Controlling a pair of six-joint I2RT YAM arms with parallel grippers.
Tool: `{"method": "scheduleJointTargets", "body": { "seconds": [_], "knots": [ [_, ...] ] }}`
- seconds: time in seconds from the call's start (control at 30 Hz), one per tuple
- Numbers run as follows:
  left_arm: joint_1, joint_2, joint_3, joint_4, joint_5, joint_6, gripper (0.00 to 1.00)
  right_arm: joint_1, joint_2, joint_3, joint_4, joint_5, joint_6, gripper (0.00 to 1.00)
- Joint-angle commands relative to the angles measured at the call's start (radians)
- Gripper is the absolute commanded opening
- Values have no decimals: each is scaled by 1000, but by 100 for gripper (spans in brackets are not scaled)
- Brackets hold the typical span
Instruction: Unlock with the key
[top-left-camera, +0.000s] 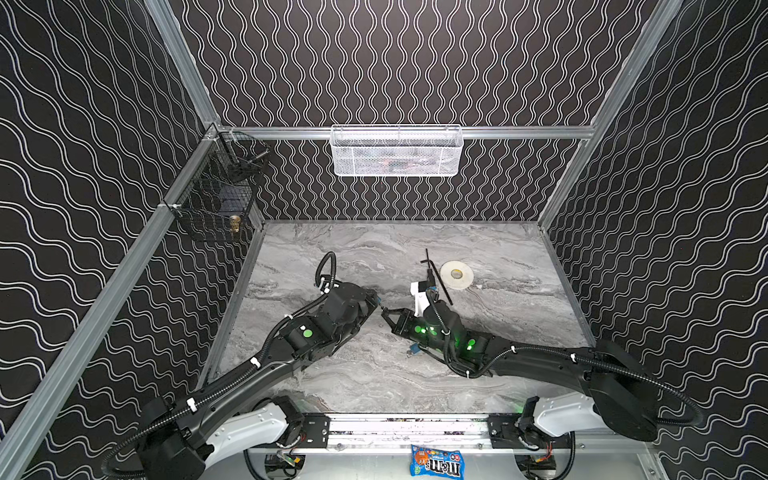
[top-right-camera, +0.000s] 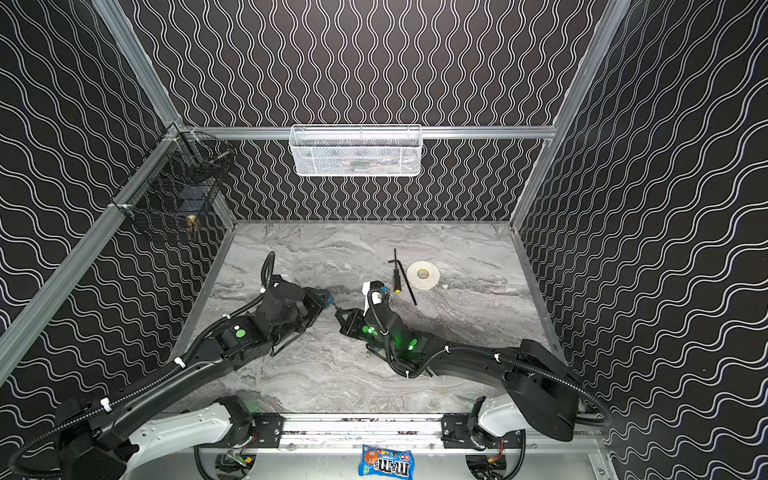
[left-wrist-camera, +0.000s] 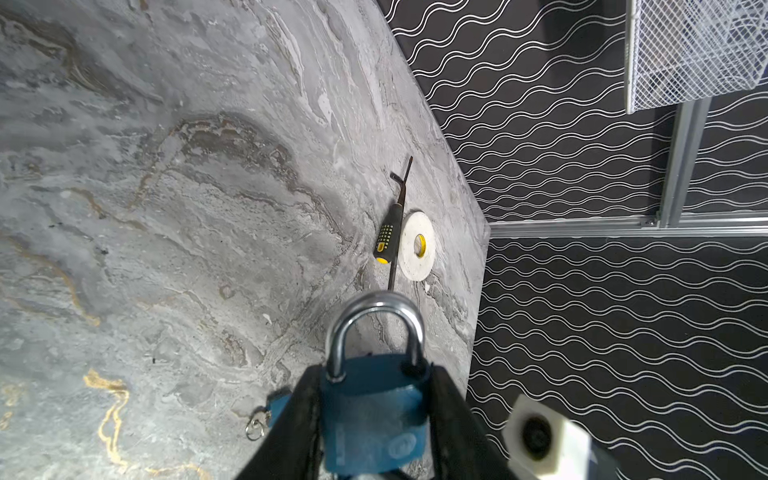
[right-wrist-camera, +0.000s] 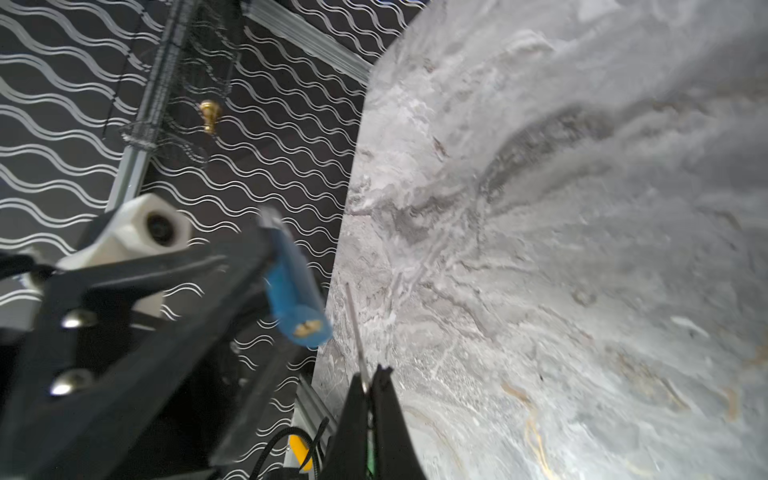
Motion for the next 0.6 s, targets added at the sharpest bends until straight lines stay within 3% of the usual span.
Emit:
{"method": "scheduleJointTargets", "body": {
  "seconds": [0.0,0.2,0.57],
  "knots": [
    [2,5,9,17,1,-25,0,4,-13,-4,76,5,-80,0],
    [21,6,18,7,-10,-17,0,6,-50,-27,-40,-8,-78,0],
    [27,20,12,50,1,-46,0,37,-80,-23,-44,12,-104,0]
  ]
}}
